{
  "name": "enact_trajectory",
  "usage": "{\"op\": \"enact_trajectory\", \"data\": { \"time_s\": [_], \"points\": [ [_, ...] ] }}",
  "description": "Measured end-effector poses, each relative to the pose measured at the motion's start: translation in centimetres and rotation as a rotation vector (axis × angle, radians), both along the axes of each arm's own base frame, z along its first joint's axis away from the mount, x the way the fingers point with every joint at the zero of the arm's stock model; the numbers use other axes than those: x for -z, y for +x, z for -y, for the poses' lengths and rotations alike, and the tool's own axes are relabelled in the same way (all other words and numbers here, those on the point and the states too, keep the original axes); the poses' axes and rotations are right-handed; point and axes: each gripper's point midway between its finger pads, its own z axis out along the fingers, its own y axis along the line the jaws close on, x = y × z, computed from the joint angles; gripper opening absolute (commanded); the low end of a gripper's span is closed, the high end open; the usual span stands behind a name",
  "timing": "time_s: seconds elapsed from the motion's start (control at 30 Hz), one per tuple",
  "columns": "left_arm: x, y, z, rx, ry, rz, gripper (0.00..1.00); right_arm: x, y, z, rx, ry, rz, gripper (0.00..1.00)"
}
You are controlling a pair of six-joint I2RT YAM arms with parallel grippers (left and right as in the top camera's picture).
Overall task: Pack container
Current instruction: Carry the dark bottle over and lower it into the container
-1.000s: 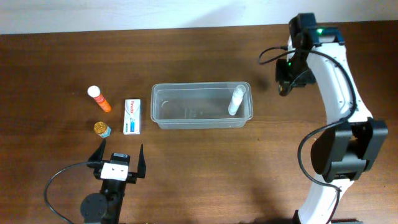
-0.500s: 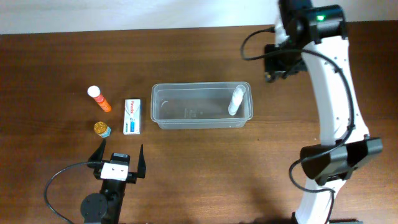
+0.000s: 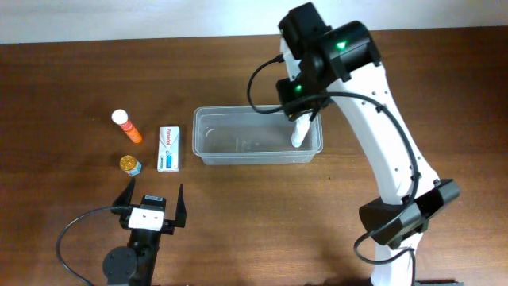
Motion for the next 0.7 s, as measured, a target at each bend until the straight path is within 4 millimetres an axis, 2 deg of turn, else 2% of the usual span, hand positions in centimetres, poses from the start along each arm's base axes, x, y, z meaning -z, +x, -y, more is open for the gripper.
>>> {"op": "enact_trajectory", "data": {
  "time_s": [0.13,0.43,0.7],
  "points": [
    [0.0,0.0,0.0,0.000,0.000,0.000,0.99,0.7,-0.4,-0.8,-0.011,-0.004,-0.014,0.24],
    [0.0,0.0,0.0,0.000,0.000,0.000,0.99,6.3,-1.8,-0.8,-0.010,-0.069,-0.146,0.24],
    [0.0,0.0,0.0,0.000,0.000,0.000,1.00,10.3,-1.7,-0.8,0.028,-0.082,-0.183,0.24]
  ]
}}
